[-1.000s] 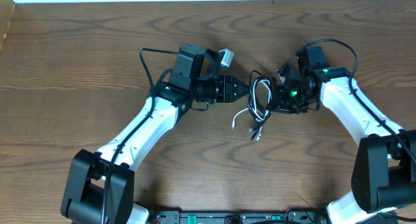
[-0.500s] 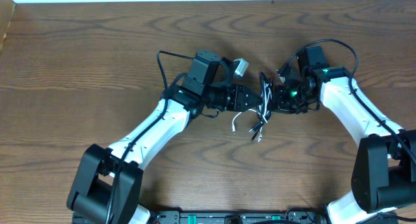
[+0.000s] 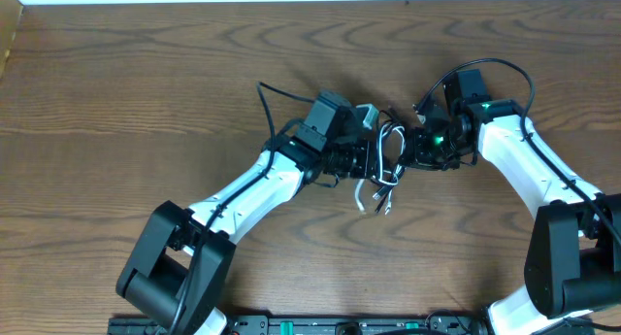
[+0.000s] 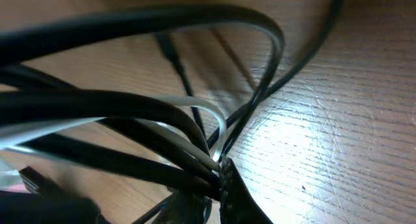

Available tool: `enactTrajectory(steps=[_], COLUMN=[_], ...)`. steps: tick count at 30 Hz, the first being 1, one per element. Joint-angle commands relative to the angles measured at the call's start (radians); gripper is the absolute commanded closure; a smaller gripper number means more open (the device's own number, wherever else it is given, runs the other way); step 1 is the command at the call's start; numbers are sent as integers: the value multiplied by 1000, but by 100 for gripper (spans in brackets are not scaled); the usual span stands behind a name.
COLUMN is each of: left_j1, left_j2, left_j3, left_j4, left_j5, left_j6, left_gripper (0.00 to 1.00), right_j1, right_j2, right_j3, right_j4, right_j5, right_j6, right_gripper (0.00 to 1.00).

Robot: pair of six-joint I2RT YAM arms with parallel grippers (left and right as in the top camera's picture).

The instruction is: Untangle cables

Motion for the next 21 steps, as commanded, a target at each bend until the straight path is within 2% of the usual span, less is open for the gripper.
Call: enactTrajectory(steps=[1,3,4,10,14,21], left_j1=[14,19,19,19,19,20], left_j2=[-22,-55,-76,-213,-261,-286], left_j3=[-1,0,2,6,6,6], left_j4=[-6,-20,-39,-202,-225,-213], left_j5=[-76,-94,-126,-365,-371,-360], left_j6=[5,5,5,8,26,25], left_gripper=[92,92,92,93,93,92], right_j1=[-2,-11,-18,-35,-19,82], right_j2=[-1,-5,-11,-89,-132,-116], right_j3=[5,18,29,94,100,98], right_j4=[2,-8,-13,-17,18,62], right_j5=[-32,-42,-56,-139,-199,-249], right_j6=[-24,-31,-38,-66,-59,-44], right_gripper=[86,64,58,34,31,34])
